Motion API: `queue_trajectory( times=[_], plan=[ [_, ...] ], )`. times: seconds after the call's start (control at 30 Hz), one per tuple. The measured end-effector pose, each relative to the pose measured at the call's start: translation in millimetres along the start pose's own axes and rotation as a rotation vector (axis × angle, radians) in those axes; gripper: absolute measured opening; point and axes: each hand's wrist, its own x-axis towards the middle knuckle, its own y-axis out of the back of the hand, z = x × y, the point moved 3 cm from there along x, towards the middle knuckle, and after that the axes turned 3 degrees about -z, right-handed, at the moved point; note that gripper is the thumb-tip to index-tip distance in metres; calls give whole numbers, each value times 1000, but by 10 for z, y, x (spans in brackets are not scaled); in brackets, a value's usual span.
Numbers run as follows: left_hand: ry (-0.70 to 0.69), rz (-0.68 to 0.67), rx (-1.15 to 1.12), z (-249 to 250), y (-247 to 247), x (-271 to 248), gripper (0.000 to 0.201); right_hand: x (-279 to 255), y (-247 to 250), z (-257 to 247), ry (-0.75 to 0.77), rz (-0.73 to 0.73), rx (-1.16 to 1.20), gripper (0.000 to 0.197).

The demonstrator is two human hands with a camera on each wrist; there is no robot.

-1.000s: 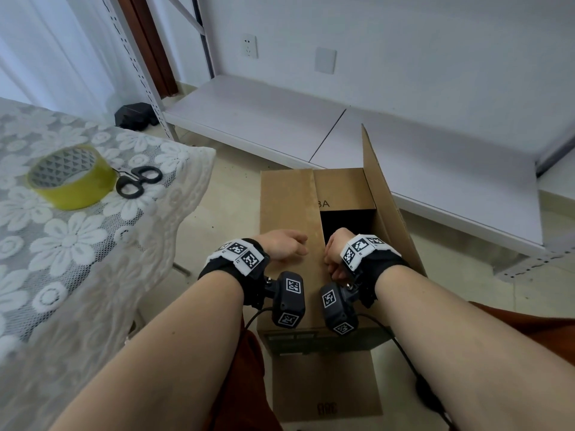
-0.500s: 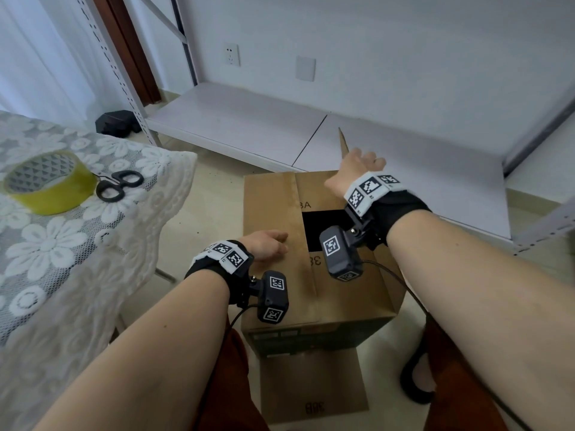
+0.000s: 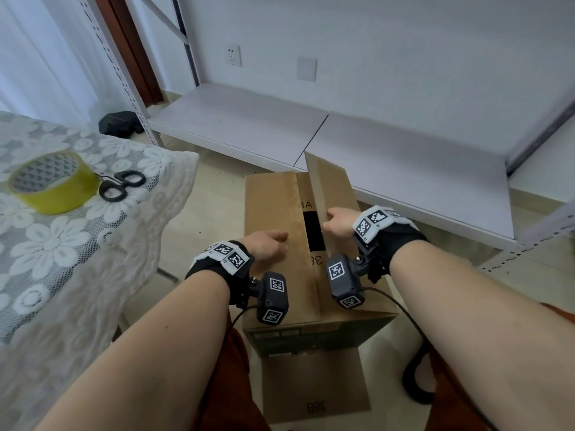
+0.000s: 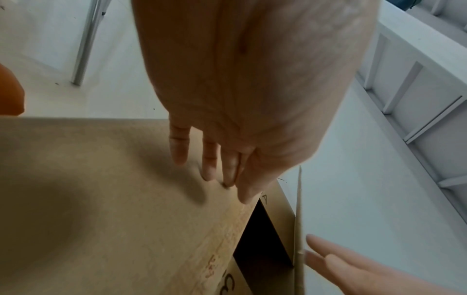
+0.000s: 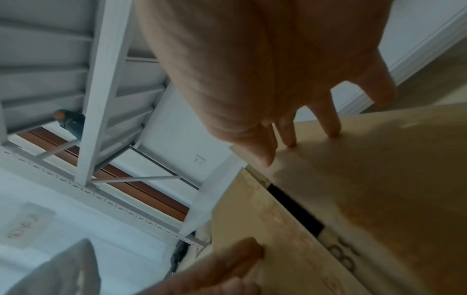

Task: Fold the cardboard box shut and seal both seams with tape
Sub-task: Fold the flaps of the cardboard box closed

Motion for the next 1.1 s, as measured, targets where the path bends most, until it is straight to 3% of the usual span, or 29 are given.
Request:
queue_trajectory(
  times=[0.23, 0.47, 0.57, 0.6, 0.67, 0.7, 0.77, 0.87, 1.0, 1.1],
  plan=[
    [-47, 69, 5, -54, 34, 141, 49, 228, -289, 83, 1, 18, -87, 53],
    [-27, 349, 32, -120, 112, 289, 27, 354, -393, 191, -7, 139, -22, 48],
    [54, 452, 133, -145, 151, 340, 11, 420, -406, 209, -83, 177, 8, 66],
    [96, 496, 174, -138, 164, 342, 13, 460, -400, 241, -137, 181, 22, 81],
    [210, 559, 157, -158, 181, 354, 53, 569, -371, 337, -245, 148, 90, 115],
    [266, 573, 94, -191, 197, 368, 71, 631, -355, 386, -283, 111, 158, 130],
    [335, 530, -128, -275, 204, 415, 90, 714, -328, 474, -328, 43, 261, 149],
    [336, 411, -420, -275, 154, 440, 93, 797, -303, 551, -347, 35, 273, 151],
    [348, 470, -473, -178, 83, 395, 92, 906, -256, 559, -288, 36, 279, 160],
    [350, 446, -485, -85, -37, 317, 77, 921, -145, 583, -233, 59, 192, 163]
  ],
)
